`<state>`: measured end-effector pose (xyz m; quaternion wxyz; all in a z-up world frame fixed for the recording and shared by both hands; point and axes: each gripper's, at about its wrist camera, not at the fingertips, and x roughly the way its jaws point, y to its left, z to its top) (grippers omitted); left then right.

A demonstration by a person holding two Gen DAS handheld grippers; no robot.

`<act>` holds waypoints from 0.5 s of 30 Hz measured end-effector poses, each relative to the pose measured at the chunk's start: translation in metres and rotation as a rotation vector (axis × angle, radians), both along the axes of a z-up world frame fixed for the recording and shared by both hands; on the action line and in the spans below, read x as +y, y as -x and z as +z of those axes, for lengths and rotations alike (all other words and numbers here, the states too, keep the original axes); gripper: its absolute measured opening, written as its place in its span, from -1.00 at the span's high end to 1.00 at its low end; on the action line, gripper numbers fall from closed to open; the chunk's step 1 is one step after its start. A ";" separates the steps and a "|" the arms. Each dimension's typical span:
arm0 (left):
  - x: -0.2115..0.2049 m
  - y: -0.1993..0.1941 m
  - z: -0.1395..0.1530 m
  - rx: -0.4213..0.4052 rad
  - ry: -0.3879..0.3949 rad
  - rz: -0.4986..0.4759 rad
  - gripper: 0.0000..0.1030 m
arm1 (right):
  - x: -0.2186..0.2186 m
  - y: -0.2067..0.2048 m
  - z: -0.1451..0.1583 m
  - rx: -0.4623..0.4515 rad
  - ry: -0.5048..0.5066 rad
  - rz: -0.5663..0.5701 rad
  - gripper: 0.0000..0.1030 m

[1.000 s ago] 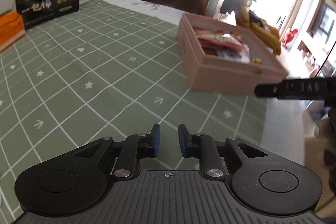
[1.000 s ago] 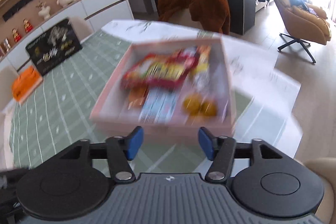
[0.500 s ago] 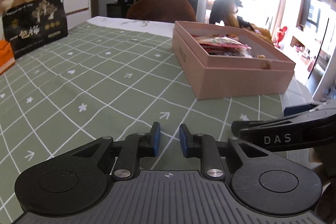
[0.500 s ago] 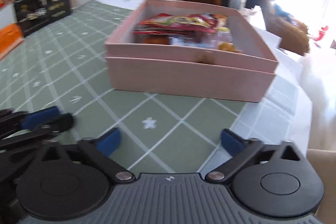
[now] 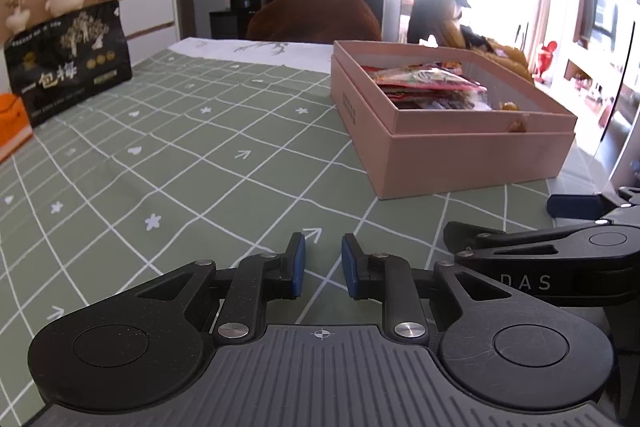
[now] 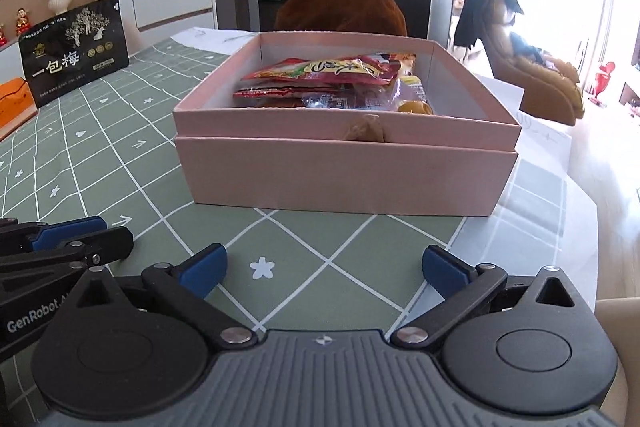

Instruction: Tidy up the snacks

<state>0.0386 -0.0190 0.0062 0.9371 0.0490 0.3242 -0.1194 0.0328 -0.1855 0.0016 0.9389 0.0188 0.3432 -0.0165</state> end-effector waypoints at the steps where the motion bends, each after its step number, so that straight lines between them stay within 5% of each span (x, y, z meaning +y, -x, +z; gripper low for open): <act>1: 0.000 0.000 0.000 0.001 0.003 0.002 0.52 | 0.000 0.000 0.000 0.000 0.000 0.000 -1.00; 15: 0.006 0.000 0.000 0.004 0.030 0.001 0.52 | 0.000 0.001 0.001 -0.001 0.000 0.007 -1.00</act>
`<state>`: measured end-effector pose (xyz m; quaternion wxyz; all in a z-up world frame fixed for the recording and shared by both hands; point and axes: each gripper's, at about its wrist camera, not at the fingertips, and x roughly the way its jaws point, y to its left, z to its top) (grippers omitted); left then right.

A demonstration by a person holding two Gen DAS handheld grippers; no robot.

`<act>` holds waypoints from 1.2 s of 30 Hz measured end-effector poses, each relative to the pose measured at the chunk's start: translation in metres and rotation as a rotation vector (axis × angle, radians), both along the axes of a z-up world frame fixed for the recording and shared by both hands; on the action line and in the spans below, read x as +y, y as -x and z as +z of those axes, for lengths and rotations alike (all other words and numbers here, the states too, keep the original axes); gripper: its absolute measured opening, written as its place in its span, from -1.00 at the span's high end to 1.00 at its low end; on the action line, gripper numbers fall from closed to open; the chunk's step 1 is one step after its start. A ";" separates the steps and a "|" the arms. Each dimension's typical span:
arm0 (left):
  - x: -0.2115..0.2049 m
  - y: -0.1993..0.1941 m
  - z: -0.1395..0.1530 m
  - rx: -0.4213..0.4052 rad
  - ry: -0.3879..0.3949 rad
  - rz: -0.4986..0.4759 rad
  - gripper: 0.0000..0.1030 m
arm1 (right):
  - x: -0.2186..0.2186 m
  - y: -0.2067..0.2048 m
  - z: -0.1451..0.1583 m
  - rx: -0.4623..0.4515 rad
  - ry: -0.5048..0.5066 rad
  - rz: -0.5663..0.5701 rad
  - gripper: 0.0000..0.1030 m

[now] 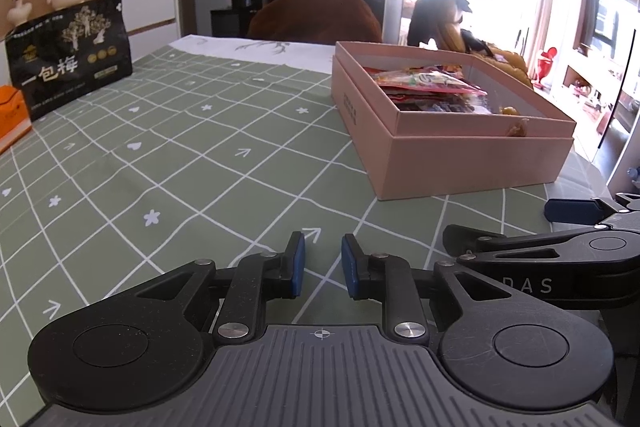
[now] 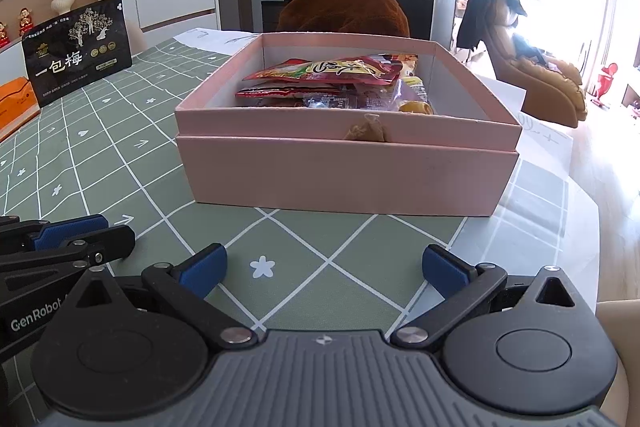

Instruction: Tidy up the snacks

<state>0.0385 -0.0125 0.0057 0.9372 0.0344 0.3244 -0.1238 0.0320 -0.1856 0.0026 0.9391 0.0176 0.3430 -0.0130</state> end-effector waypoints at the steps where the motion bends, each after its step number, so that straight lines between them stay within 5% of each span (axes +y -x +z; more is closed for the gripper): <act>1: 0.000 0.000 0.000 0.000 0.002 0.000 0.52 | 0.000 0.000 0.000 0.000 0.000 0.000 -1.00; 36: -0.002 0.003 0.000 -0.008 -0.006 -0.003 0.52 | 0.001 0.001 0.000 0.000 -0.001 -0.004 -1.00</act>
